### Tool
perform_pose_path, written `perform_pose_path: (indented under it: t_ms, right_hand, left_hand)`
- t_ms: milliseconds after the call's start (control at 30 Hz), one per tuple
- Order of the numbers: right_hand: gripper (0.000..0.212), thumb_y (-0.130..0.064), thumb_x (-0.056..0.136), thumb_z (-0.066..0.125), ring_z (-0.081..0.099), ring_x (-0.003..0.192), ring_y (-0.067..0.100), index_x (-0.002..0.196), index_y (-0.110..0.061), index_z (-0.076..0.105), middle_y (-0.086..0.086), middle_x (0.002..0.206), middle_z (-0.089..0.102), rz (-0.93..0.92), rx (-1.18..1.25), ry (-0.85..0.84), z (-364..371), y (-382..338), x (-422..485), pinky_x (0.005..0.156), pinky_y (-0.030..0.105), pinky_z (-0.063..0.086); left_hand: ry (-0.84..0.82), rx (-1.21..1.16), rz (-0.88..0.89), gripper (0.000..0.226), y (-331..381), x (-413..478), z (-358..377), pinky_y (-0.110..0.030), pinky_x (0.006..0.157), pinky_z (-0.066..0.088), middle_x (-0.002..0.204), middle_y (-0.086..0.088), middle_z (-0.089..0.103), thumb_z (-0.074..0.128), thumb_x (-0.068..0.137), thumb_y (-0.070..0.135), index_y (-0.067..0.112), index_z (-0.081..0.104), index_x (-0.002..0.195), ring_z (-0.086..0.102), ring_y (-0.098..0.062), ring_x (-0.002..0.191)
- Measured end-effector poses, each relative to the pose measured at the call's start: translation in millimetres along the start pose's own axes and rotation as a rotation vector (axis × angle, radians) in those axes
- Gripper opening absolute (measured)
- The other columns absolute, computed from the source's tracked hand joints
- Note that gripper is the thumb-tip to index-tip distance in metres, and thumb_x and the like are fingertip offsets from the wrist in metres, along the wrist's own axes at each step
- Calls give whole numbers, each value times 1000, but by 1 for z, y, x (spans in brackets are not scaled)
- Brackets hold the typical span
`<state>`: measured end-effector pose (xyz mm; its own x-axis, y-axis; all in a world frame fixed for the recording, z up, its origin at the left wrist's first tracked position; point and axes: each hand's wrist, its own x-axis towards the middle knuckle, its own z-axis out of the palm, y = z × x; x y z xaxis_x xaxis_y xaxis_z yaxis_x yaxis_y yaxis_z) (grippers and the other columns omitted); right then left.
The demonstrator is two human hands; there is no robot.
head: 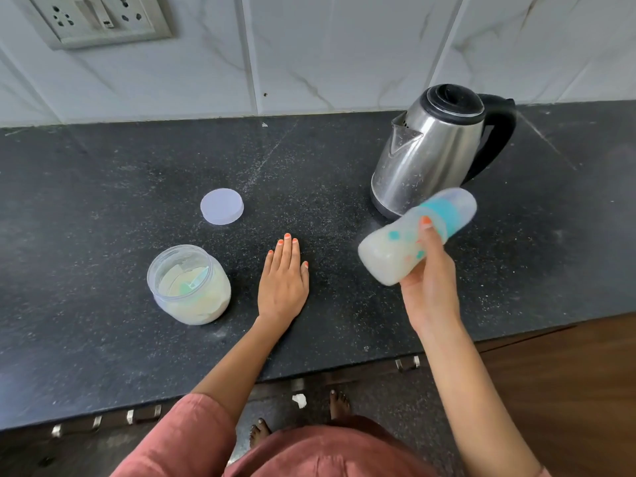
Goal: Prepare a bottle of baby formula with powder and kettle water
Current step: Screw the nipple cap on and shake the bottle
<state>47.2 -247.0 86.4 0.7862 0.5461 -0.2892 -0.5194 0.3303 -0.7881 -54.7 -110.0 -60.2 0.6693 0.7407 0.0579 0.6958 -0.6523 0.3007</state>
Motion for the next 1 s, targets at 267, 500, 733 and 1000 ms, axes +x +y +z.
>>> perform_pose_path:
  t_ms: [267, 500, 733, 1000]
  right_hand:
    - [27, -25, 64, 65, 64, 87, 17, 89, -16, 65, 6, 93, 69, 70, -363, -182, -1, 13, -13, 77, 30, 54]
    - [11, -19, 83, 59, 67, 80, 7, 93, -19, 62, -6, 86, 70, 75, -178, -50, 2, 15, -3, 73, 25, 56]
    - [18, -23, 83, 60, 65, 92, 11, 101, -18, 60, -2, 100, 67, 35, 34, 59, 1, 8, 10, 74, 26, 58]
    - [10, -9, 79, 64, 64, 79, 11, 85, -17, 64, -5, 80, 69, 33, -410, -139, 3, 17, -5, 73, 26, 53]
  left_hand:
    - [-17, 26, 14, 66, -2, 1, 2, -36, 116, 7, 154, -13, 16, 2, 92, 40, 3, 18, 144, 15, -25, 143]
    - [-17, 8, 7, 52, -1, 1, 0, -33, 116, 1, 156, -10, 9, 17, 101, 30, 5, 11, 146, 7, -22, 144]
    - [-14, 4, 11, 51, -1, 0, 0, -32, 116, 1, 156, -10, 7, 20, 101, 28, 6, 10, 146, 5, -21, 144]
    - [7, 8, 14, 60, -2, 1, 2, -36, 115, 8, 153, -13, 18, 7, 96, 36, 2, 21, 144, 17, -26, 142]
